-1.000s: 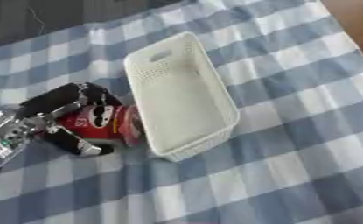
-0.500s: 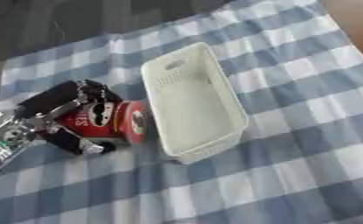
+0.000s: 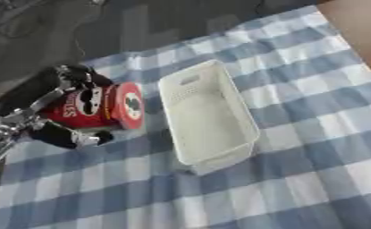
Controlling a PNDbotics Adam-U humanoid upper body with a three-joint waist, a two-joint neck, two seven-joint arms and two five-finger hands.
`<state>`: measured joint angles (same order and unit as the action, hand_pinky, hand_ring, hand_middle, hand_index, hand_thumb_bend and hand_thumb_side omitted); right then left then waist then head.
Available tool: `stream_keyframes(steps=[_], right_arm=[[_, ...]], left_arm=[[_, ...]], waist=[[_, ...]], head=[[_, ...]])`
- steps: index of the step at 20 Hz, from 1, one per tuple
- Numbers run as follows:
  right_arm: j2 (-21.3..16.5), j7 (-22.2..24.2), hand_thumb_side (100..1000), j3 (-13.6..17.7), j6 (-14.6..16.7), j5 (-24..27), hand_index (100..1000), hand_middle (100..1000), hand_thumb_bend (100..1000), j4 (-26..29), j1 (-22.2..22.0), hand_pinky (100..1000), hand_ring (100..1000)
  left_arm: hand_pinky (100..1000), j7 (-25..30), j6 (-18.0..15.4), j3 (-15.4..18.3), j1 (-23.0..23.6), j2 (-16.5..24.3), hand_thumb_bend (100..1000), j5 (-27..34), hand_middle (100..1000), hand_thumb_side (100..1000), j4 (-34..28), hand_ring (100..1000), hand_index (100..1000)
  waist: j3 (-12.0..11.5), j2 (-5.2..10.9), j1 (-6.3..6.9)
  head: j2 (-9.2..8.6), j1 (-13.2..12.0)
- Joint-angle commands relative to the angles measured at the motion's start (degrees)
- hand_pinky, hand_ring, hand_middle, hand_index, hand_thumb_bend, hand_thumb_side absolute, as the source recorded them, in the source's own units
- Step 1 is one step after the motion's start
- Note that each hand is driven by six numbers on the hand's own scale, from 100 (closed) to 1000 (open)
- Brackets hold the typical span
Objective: Pick up objects on the table and place them in the box.
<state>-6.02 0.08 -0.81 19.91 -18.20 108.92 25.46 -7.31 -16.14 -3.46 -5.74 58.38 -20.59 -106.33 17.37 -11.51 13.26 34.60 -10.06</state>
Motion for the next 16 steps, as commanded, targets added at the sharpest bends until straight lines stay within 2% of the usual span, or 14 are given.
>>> stream_keyframes(steps=[1, 7, 16], right_arm=[[0.50, -0.07, 547, 0.18, -0.40, 0.25, 915, 927, 100, 1.73, -0.09, 770, 910], [1.09, -0.02, 543, 0.26, -0.53, 0.32, 914, 927, 100, 1.45, -0.26, 770, 910], [2.07, 0.36, 537, -0.13, -0.37, 0.25, 913, 927, 100, 1.38, -0.40, 770, 909]], left_arm=[[100, 0.11, 0.17, 1.33, -0.75, 3.11, 100, 0.58, 120, 100, -3.34, 100, 229], [100, 2.95, 0.15, -0.17, -4.57, 5.30, 100, 1.12, 123, 100, -7.83, 100, 240], [100, 7.39, -2.49, -3.92, -13.04, 7.06, 100, 2.61, 126, 100, -8.26, 100, 246]], waist=[[-0.25, 1.21, -0.71], [-0.11, 1.61, -1.61], [1.47, 2.39, -2.11]], head=[[-0.87, 0.33], [-0.70, 0.29], [-0.86, 0.39]])
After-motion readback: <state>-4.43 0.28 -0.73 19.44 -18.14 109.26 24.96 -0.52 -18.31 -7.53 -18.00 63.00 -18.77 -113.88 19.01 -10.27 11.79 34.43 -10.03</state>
